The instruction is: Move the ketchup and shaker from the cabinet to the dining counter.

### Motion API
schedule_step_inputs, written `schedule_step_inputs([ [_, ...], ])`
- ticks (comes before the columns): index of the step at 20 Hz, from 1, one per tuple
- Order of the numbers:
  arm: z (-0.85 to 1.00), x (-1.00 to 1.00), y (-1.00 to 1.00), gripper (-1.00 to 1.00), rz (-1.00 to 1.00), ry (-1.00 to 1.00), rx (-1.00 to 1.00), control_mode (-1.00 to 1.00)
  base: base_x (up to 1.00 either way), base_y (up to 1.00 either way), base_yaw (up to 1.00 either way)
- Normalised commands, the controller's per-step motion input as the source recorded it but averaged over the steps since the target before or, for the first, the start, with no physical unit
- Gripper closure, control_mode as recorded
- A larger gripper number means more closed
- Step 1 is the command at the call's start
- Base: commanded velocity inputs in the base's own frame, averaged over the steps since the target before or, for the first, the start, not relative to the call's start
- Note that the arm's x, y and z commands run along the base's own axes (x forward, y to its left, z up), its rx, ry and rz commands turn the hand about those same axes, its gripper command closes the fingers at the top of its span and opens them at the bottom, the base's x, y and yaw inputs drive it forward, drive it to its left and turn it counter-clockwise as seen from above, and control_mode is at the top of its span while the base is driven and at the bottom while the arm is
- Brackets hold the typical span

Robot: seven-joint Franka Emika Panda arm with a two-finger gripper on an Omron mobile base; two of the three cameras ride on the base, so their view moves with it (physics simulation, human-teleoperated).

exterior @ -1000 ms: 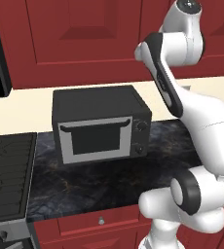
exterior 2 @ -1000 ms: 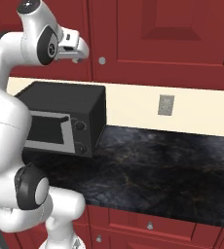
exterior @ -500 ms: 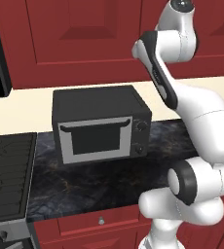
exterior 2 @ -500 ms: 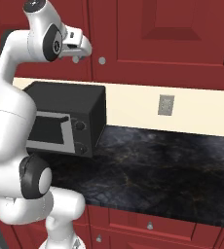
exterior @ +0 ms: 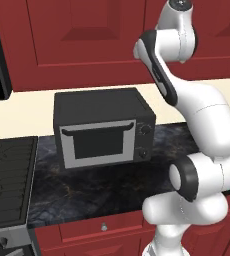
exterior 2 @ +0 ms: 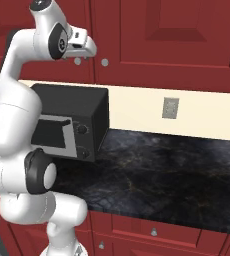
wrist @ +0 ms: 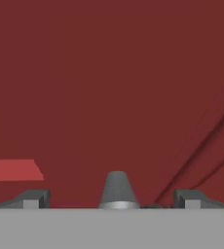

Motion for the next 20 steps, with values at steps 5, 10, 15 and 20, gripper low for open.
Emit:
schedule_step_inputs([
  [5,-0.14,0.07,-0.02,-1.0,-0.02,0.07,0.0,-1.0,0.0,0.0,0.0],
  [10,-0.17,0.01,-0.06,-1.0,-0.02,0.05,0.0,-1.0,0.0,0.0,0.0],
  [15,-0.09,0.04,-0.03,1.0,-0.01,0.02,0.0,-1.0,0.0,0.0,0.0],
  [20,-0.02,0.06,0.0,1.0,0.0,0.02,0.0,-1.0,0.0,0.0,0.0],
])
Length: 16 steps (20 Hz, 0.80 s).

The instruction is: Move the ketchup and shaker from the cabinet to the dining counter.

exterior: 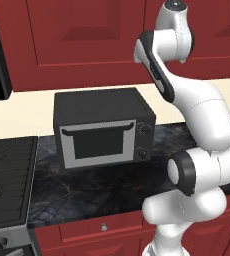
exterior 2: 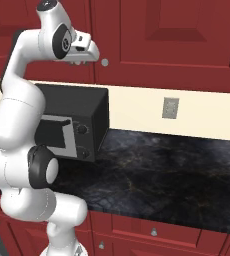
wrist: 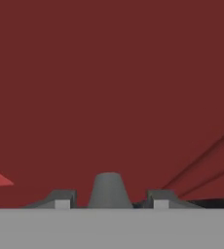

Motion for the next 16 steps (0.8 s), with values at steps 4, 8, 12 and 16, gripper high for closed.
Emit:
schedule_step_inputs([
  [4,0.0,0.0,0.04,1.0,0.0,0.0,0.0,-1.0,0.0,0.0,0.0],
  [8,0.0,-0.03,0.42,1.0,0.0,0.0,0.0,-1.0,0.0,0.0,0.0],
  [12,0.0,-0.51,0.63,1.0,0.0,-0.03,-0.01,-1.0,0.0,0.0,0.0],
  [16,0.0,-0.85,0.69,1.0,0.0,-0.07,0.0,-1.0,0.0,0.0,0.0],
])
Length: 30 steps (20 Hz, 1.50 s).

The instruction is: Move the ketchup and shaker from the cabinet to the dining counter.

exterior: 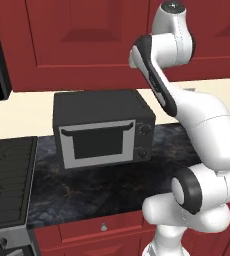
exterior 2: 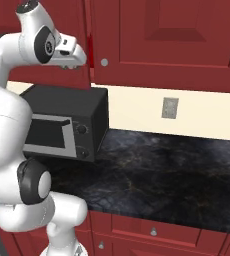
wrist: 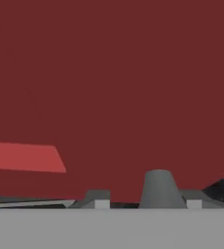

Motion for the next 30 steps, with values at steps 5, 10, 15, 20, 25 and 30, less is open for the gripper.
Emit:
schedule_step_inputs([
  [5,0.0,-1.0,0.71,1.0,0.0,-0.04,0.0,-1.0,0.0,0.0,0.0],
  [10,0.0,-1.0,0.74,1.0,0.0,-0.01,0.0,-1.0,0.0,0.0,0.0],
  [15,0.0,-1.0,0.84,1.0,0.0,0.0,0.0,-1.0,0.0,0.0,0.0],
  [20,0.02,-0.99,0.94,1.0,0.0,0.0,-0.02,-1.0,0.0,0.0,0.0],
  [25,0.02,-0.92,1.0,1.0,0.0,0.0,-0.04,-1.0,0.0,0.0,0.0],
  [30,0.05,-0.81,0.96,-1.0,0.0,0.0,-0.04,-1.0,0.0,0.0,0.0],
])
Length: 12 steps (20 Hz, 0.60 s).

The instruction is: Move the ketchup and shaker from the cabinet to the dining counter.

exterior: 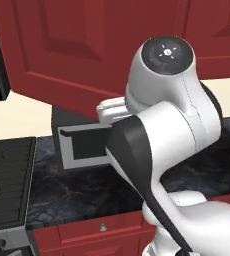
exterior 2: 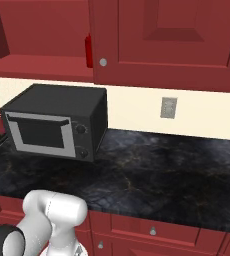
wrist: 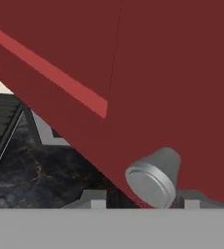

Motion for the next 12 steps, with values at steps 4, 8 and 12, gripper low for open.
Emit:
schedule_step_inputs([
  [4,0.04,-0.93,0.27,-1.0,0.0,-0.04,0.0,-1.0,0.0,0.0,0.0],
  [8,0.0,-1.0,-0.38,-1.0,0.0,-0.03,0.04,-1.0,0.0,0.0,0.0],
  [12,0.06,-1.0,-0.74,-1.0,0.0,0.0,0.13,-1.0,0.0,0.0,0.0],
])
